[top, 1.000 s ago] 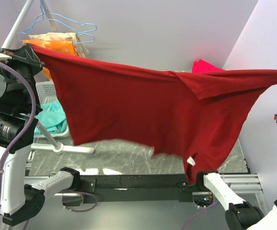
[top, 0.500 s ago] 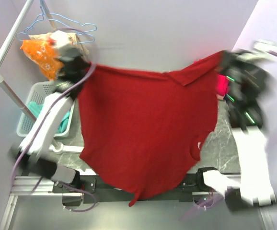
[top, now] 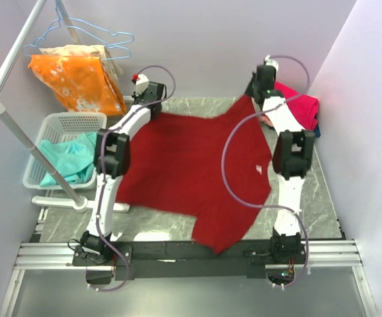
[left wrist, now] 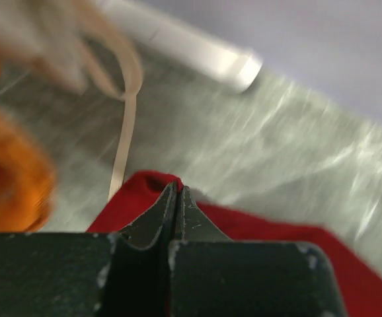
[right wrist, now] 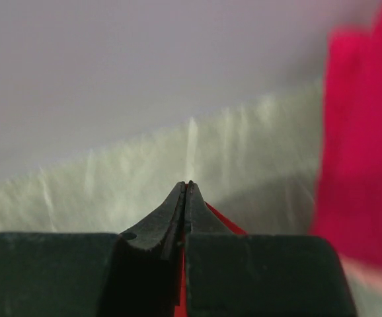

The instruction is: Fold and stack the t-shirts

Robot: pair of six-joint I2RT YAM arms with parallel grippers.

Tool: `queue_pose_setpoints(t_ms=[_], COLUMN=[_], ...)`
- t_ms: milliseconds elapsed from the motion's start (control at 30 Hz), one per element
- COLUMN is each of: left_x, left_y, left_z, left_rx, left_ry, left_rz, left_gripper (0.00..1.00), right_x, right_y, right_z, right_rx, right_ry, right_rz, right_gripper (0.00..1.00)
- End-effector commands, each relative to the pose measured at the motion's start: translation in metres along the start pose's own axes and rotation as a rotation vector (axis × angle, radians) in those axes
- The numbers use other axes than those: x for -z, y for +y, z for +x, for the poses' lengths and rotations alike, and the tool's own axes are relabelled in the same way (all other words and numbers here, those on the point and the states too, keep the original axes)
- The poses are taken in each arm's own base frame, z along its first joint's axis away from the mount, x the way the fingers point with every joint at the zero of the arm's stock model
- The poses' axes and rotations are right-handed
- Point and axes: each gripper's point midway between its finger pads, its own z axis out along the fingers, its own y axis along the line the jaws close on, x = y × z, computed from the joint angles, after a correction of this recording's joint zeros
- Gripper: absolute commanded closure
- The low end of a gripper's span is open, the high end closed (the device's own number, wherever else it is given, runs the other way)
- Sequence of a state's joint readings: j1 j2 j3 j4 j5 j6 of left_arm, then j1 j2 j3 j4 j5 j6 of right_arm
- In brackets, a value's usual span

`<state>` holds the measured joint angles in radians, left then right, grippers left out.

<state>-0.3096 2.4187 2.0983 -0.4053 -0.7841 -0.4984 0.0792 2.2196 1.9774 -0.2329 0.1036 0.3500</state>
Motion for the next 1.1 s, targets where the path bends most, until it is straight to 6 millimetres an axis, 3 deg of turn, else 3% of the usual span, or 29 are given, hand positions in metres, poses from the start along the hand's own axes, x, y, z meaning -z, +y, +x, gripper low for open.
queue_pose_setpoints(t_ms=[0, 33, 67, 133, 200, 233, 267, 300, 333, 367, 433, 467, 500, 533, 567, 600, 633, 667, 733, 767, 800, 833, 867, 933, 967, 1033, 1067], left_x=[-0.017, -0.021, -0.023, -0.026, -0.026, -0.026, -0.02, -0.02, -0.017, -0.006, -0.001, 0.008, 0.011, 0.016, 0.026, 0.032, 0.038, 0.049, 0.063, 0.077, 0.084, 0.09, 0.101, 0.11, 0.117, 0.124, 0.131], left_y=[-0.011, -0.016, -0.015, -0.013, -0.004, -0.001, 0.003, 0.009, 0.013, 0.015, 0.017, 0.019, 0.026, 0.027, 0.034, 0.043, 0.043, 0.049, 0.058, 0.055, 0.057, 0.058, 0.063, 0.069, 0.075, 0.084, 0.093], left_z=[-0.043, -0.05, -0.052, -0.059, -0.064, -0.068, -0.081, -0.078, -0.081, -0.096, -0.089, -0.097, -0.086, -0.081, -0.084, -0.066, -0.056, -0.05, -0.032, -0.019, -0.01, -0.001, 0.015, 0.032, 0.047, 0.062, 0.072], left_rx=[0.031, 0.048, 0.046, 0.053, 0.072, 0.088, 0.117, 0.118, 0.131, 0.156, 0.137, 0.145, 0.11, 0.104, 0.1, 0.071, 0.063, 0.087, 0.083, 0.079, 0.07, 0.055, 0.0, -0.057, -0.104, -0.124, -0.109], left_ry=[-0.134, -0.161, -0.176, -0.208, -0.214, -0.218, -0.235, -0.231, -0.236, -0.253, -0.218, -0.212, -0.159, -0.126, -0.102, -0.031, 0.021, 0.058, 0.143, 0.204, 0.234, 0.258, 0.285, 0.305, 0.331, 0.361, 0.389], left_rz=[-0.034, -0.009, -0.017, -0.005, -0.002, -0.003, 0.0, -0.015, -0.015, 0.005, 0.033, 0.049, 0.037, 0.046, 0.048, 0.031, 0.06, 0.075, 0.09, 0.153, 0.167, 0.178, 0.195, 0.19, 0.192, 0.183, 0.171], left_gripper=[0.99, 0.91, 0.69, 0.18, 0.01, 0.01, 0.01, 0.01, 0.0, 0.01, 0.01, 0.01, 0.01, 0.01, 0.0, 0.0, 0.01, 0.01, 0.0, 0.01, 0.0, 0.01, 0.01, 0.01, 0.01, 0.01, 0.01], right_x=[0.003, -0.009, -0.011, -0.006, -0.004, 0.011, 0.017, 0.016, 0.035, 0.039, 0.058, 0.064, 0.067, 0.08, 0.082, 0.088, 0.108, 0.11, 0.14, 0.143, 0.164, 0.172, 0.178, 0.199, 0.203, 0.219, 0.224], right_y=[0.034, 0.035, 0.034, 0.034, 0.027, 0.029, 0.027, 0.02, 0.024, 0.02, 0.018, 0.016, 0.006, 0.003, -0.002, -0.01, -0.009, -0.019, -0.019, -0.028, -0.027, -0.03, -0.037, -0.028, -0.032, -0.021, -0.03], right_z=[-0.105, -0.096, -0.099, -0.109, -0.104, -0.117, -0.121, -0.112, -0.127, -0.124, -0.127, -0.126, -0.11, -0.111, -0.091, -0.071, -0.072, -0.04, -0.026, 0.008, 0.004, 0.013, 0.037, 0.044, 0.065, 0.082, 0.101], right_rx=[-0.078, -0.081, -0.092, -0.102, -0.095, -0.096, -0.097, -0.09, -0.09, -0.09, -0.069, -0.068, -0.068, -0.068, -0.06, -0.063, -0.064, -0.059, -0.077, -0.085, -0.095, -0.114, -0.159, -0.19, -0.197, -0.159, -0.135], right_ry=[-0.22, -0.201, -0.208, -0.231, -0.229, -0.258, -0.269, -0.26, -0.291, -0.286, -0.262, -0.246, -0.176, -0.164, -0.105, -0.034, -0.03, 0.048, 0.093, 0.165, 0.147, 0.164, 0.217, 0.22, 0.254, 0.278, 0.308], right_rz=[-0.128, -0.149, -0.15, -0.162, -0.143, -0.144, -0.133, -0.117, -0.124, -0.113, -0.091, -0.076, -0.033, -0.015, 0.004, 0.027, 0.019, 0.036, 0.015, 0.032, 0.017, 0.023, 0.048, -0.001, 0.011, -0.004, 0.053], right_gripper=[1.0, 0.9, 0.73, 0.55, 0.46, 0.35, 0.32, 0.29, 0.22, 0.21, 0.2, 0.2, 0.21, 0.22, 0.22, 0.23, 0.23, 0.24, 0.25, 0.25, 0.25, 0.25, 0.25, 0.26, 0.27, 0.27, 0.27])
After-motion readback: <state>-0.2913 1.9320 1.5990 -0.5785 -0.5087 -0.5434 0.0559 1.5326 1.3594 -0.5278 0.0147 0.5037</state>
